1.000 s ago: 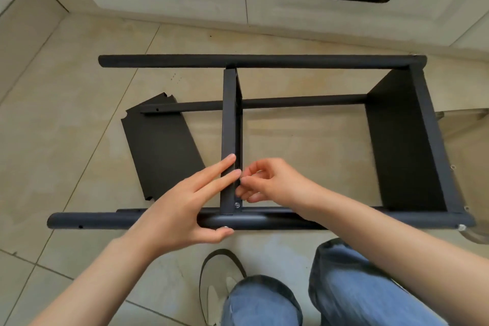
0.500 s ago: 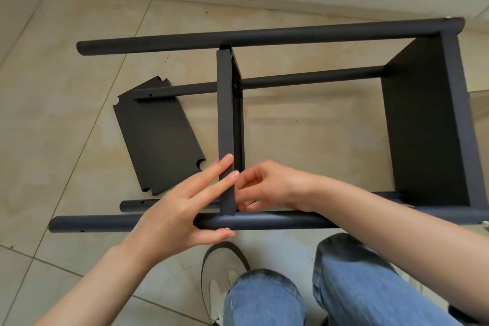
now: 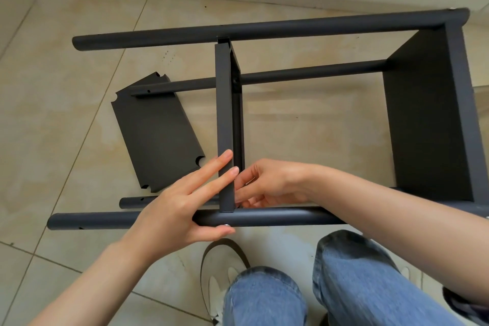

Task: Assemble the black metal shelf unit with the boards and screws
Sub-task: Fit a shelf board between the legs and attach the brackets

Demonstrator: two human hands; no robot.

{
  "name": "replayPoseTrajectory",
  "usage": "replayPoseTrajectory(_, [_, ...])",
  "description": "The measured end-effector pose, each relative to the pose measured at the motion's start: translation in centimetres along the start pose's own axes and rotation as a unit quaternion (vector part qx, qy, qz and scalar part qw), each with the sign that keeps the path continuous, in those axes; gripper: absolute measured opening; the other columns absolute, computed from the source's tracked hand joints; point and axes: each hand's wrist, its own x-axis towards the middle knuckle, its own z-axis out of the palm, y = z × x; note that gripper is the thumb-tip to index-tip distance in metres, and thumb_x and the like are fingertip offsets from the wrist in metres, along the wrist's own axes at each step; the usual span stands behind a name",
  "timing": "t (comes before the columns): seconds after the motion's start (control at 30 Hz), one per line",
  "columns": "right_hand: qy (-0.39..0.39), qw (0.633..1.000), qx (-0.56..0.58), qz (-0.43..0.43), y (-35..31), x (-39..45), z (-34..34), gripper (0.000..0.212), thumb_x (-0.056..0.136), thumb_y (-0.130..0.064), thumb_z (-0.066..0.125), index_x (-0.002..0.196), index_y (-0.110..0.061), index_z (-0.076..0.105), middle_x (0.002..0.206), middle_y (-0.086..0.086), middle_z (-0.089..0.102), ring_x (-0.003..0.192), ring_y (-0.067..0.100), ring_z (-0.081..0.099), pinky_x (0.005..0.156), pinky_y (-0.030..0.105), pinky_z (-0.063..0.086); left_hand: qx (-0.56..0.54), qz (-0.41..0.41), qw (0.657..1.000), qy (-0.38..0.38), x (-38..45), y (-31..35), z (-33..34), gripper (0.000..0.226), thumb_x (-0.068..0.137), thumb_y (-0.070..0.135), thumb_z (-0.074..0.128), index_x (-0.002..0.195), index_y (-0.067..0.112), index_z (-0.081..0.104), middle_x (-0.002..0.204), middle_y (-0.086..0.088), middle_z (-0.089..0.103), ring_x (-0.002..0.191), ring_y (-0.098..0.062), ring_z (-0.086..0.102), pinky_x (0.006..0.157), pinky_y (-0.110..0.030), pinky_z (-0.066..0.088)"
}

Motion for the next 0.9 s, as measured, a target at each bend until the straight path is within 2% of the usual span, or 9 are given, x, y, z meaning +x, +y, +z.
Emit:
replayPoseTrajectory(0.17, [-0.008, 1.0, -0.012, 0.022, -0.19, 0.14, 0.06, 0.035, 0.092, -0.008, 0.064, 0.061, -0.021, 0.075, 0.064, -0.001, 0.067, 0.057, 0.007, 0.059, 0.062, 0.02, 0.05, -0.008, 0.002, 1.0, 0.003, -0.03, -0.03, 0.03, 0.085, 0.085, 0.057, 0.066, 0.155, 0.02, 0.034, 0.167, 0.003, 0.023, 0.149, -0.013, 0.031, 0.118, -0.028, 0.032])
replayPoseTrajectory(0.27, [-0.01, 0.999, 0.001, 0.038, -0.01, 0.46, 0.17, 0.039, 0.092, -0.007, 0.061, 0.057, -0.019, 0.071, 0.062, 0.002, 0.062, 0.056, 0.009, 0.056, 0.064, 0.021, 0.049, -0.006, 0.001, 1.0, 0.003, -0.03, -0.05, 0.04, 0.085, 0.085, 0.058, 0.065, 0.155, 0.021, 0.034, 0.167, 0.003, 0.022, 0.149, -0.013, 0.031, 0.117, -0.029, 0.033])
replayPoseTrajectory(0.4, [-0.025, 0.997, 0.031, 0.059, -0.08, 0.32, -0.12, 0.017, 0.094, -0.01, 0.062, 0.08, -0.009, 0.071, 0.076, 0.008, 0.063, 0.065, 0.014, 0.057, 0.075, 0.025, 0.05, -0.007, 0.0, 1.0, 0.005, 0.02, 0.02, 0.03, 0.085, 0.084, 0.057, 0.066, 0.155, 0.02, 0.035, 0.166, 0.002, 0.024, 0.149, -0.014, 0.031, 0.117, -0.03, 0.034])
replayPoseTrajectory(0.57, [-0.019, 0.997, 0.022, 0.071, -0.14, 0.42, -0.4, 0.018, 0.094, -0.011, 0.062, 0.079, -0.01, 0.072, 0.073, 0.005, 0.068, 0.063, 0.012, 0.059, 0.07, 0.024, 0.053, -0.009, -0.005, 1.0, 0.004, 0.04, 0.13, 0.01, 0.085, 0.083, 0.056, 0.067, 0.154, 0.019, 0.037, 0.166, 0.002, 0.024, 0.15, -0.013, 0.031, 0.117, -0.028, 0.033])
replayPoseTrajectory(0.67, [-0.024, 0.996, 0.02, 0.084, -0.3, 0.58, -0.23, 0.014, 0.095, -0.011, 0.061, 0.085, -0.007, 0.069, 0.073, 0.006, 0.065, 0.064, 0.014, 0.06, 0.074, 0.026, 0.052, -0.015, -0.006, 1.0, 0.003, 0.08, 0.15, -0.01, 0.085, 0.083, 0.055, 0.067, 0.153, 0.019, 0.037, 0.166, 0.002, 0.024, 0.15, -0.013, 0.031, 0.117, -0.029, 0.034])
replayPoseTrajectory(0.8, [-0.033, 0.996, 0.037, 0.071, -0.4, 0.78, 0.01, 0.011, 0.095, -0.007, 0.059, 0.089, -0.008, 0.069, 0.086, 0.01, 0.066, 0.07, 0.016, 0.063, 0.081, 0.03, 0.054, -0.014, -0.005, 1.0, 0.006, 0.08, 0.19, -0.03, 0.085, 0.083, 0.056, 0.067, 0.153, 0.02, 0.037, 0.166, 0.003, 0.024, 0.149, -0.013, 0.032, 0.116, -0.031, 0.036])
replayPoseTrajectory(0.9, [-0.033, 0.996, 0.042, 0.069, -0.34, 0.67, -0.15, 0.01, 0.094, -0.009, 0.061, 0.089, -0.007, 0.069, 0.083, 0.01, 0.064, 0.071, 0.016, 0.06, 0.08, 0.029, 0.051, -0.018, -0.003, 1.0, 0.006, 0.1, 0.15, -0.04, 0.085, 0.083, 0.055, 0.067, 0.154, 0.02, 0.036, 0.166, 0.003, 0.024, 0.149, -0.013, 0.032, 0.116, -0.032, 0.036])
